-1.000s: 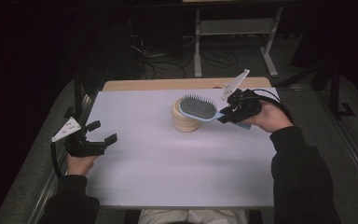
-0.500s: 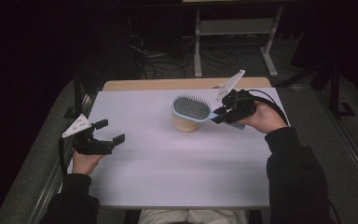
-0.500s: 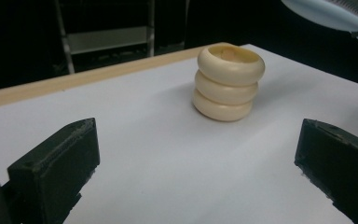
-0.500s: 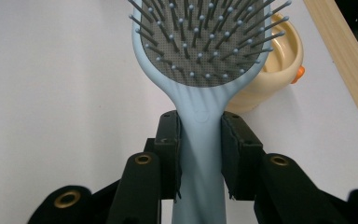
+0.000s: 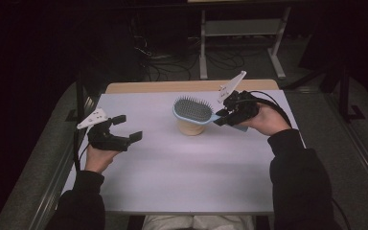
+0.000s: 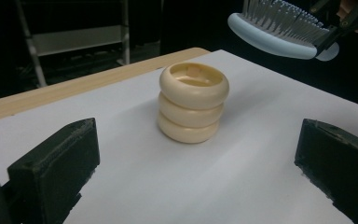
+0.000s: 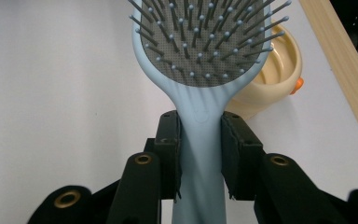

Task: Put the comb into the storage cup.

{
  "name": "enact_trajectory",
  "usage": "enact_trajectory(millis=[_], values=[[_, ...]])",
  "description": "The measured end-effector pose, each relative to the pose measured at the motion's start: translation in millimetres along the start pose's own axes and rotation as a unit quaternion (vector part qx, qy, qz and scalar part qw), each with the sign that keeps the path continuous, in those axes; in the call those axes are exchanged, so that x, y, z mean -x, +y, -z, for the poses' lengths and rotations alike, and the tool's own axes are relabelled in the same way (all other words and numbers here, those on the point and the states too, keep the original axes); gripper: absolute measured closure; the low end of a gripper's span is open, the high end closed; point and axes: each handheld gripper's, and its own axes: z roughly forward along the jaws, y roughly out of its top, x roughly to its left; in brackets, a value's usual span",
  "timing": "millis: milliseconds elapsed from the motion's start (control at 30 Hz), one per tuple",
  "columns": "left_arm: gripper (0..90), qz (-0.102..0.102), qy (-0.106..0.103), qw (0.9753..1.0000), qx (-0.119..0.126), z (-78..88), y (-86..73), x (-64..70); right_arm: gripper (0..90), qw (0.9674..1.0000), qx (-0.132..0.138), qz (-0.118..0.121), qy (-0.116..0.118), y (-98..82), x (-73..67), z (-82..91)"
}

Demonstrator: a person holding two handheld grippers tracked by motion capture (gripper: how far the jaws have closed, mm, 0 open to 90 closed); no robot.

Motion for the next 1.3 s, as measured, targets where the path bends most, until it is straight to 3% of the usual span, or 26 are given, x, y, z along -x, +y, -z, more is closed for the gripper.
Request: enact_trajectory(millis=[300, 600, 967, 1300], values=[[0.0, -0.001, -0.019, 0.9998, -0.009, -17.5, 11.4, 8.5, 69.0, 1.0, 0.002, 0.01, 0.0, 7.4, 0.3, -2.3], [0.0, -0.012, -0.041, 0.9987, -0.028, -47.1, 20.0, 21.7, 68.9, 0.9999, 0.002, 0.009, -0.005, 11.5, 1.2, -7.5], [0.0, -0.006, -0.065, 0.9975, -0.026, -70.0, 31.1, 33.3, 68.9, 0.9999, 0.006, 0.01, -0.009, 14.9, 0.6, -9.5], [0.0, -0.003, -0.07, 0.9973, -0.021, -84.1, 40.3, 37.7, 68.9, 0.9998, 0.015, 0.012, -0.01, 22.2, 0.0, -11.6]])
